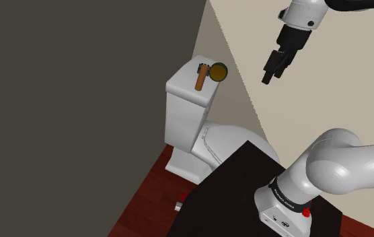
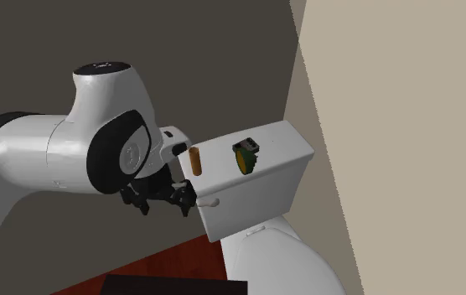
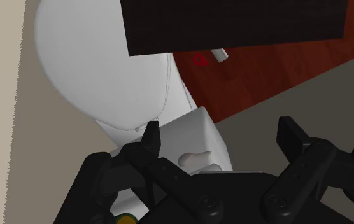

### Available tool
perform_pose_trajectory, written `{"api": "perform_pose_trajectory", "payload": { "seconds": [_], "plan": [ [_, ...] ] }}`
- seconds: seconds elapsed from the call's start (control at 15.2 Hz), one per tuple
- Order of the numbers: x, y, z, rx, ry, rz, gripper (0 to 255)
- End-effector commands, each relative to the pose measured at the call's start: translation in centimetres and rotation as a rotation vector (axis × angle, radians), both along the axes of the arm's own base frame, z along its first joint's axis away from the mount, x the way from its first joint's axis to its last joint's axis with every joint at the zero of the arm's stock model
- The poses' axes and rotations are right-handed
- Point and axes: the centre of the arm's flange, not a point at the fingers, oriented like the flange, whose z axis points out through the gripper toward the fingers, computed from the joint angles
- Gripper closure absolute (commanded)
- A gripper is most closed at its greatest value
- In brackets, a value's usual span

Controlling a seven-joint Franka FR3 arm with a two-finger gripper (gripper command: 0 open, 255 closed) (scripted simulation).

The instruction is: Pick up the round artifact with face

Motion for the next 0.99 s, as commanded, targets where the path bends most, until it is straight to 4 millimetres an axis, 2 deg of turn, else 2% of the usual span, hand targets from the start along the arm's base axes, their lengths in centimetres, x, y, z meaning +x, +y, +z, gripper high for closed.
{"api": "perform_pose_trajectory", "payload": {
  "seconds": [0.0,0.92],
  "plan": [
    [0.0,0.0,0.0,0.000,0.000,0.000,0],
    [15.7,-9.2,-4.8,-0.032,0.044,-0.004,0]
  ]
}}
